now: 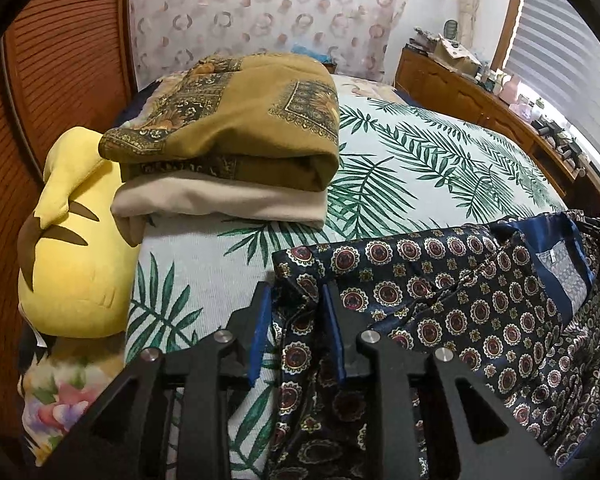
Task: Fold small clothes
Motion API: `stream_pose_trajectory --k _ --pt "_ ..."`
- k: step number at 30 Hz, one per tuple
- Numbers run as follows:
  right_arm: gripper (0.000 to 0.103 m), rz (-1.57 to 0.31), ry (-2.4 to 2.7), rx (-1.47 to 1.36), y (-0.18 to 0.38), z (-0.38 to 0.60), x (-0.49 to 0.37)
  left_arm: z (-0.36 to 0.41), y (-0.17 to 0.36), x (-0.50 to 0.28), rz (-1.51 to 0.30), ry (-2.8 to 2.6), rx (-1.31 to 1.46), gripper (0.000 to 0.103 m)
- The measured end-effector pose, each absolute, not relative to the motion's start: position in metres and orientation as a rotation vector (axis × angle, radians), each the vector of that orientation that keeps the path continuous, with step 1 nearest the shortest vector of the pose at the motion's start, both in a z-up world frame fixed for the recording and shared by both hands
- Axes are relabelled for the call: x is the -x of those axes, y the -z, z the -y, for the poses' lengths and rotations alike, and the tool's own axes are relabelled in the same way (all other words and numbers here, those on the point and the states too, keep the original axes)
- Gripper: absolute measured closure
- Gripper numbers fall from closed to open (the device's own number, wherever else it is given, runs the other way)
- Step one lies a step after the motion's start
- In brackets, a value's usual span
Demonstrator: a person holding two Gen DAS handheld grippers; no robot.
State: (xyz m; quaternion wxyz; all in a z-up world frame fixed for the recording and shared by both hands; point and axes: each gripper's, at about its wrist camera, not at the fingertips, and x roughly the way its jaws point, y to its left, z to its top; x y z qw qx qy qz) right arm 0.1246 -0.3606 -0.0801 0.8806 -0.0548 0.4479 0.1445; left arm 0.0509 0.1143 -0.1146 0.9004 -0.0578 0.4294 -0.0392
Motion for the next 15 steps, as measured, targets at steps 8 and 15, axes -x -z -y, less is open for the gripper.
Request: stream_pose_trajectory --k 8,15 --pt "0.034 -0.971 -0.304 0.112 0.089 0.359 -0.126 -0.116 0.115 -0.052 -0.880 0.083 0.129 0.077" --pt "0.077 -0.971 -0.391 0.145 0.087 0.341 -0.122 -0.108 0.108 -0.042 -0.833 0.154 0.133 0.103"
